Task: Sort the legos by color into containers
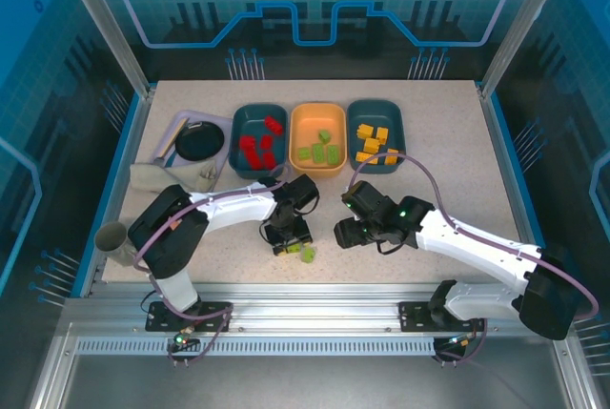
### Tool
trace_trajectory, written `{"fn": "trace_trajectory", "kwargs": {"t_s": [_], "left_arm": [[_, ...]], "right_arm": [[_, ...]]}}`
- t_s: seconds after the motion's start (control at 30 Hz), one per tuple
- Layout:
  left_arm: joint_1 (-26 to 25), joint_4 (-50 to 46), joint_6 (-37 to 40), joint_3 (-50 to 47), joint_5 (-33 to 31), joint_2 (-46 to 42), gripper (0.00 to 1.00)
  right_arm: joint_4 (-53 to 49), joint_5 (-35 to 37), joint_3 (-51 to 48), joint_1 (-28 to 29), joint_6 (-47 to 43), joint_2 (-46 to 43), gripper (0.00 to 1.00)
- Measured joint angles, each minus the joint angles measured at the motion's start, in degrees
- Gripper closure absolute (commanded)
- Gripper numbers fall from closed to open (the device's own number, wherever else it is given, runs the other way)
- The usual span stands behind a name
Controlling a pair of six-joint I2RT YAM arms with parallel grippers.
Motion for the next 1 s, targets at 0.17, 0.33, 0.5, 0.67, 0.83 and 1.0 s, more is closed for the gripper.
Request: {"fn": "trace_trajectory", "kwargs": {"t_s": [0.17, 0.33, 0.5, 0.67, 0.83, 1.0], "left_arm": [[0.0, -0.1, 1.5, 0.3, -0.1, 0.5, 0.66], [0.0, -2.3, 2.6, 1.7, -2.5, 0.2, 0.68], [2.7, -6.3, 5.0, 8.6, -4.0, -2.1, 0.68], [8.7, -8.4, 8.3, 19.3, -4.1, -1.9, 0.68], [13.7, -10.1, 12.0, 35.1, -4.1, 5.7, 0.68], [16.6, -11.4, 14.8, 52.3, -4.1, 18.5, 0.68]], "right_arm": [[0.0, -0.4, 0.0, 0.0, 0.0, 0.0, 0.38], [1.7, -2.3, 0.0, -0.2, -0.9, -1.7, 0.38], [10.4, -11.0, -0.1, -3.1, -3.0, -8.0, 0.36], [14.9, -17.7, 3.7, -7.2, -3.8, -6.4, 0.35], [18.7, -19.2, 7.8, -12.7, -3.1, -3.8, 0.34], [26.8, -16.5, 8.6, -18.1, 0.1, 0.0, 0.33]]}}
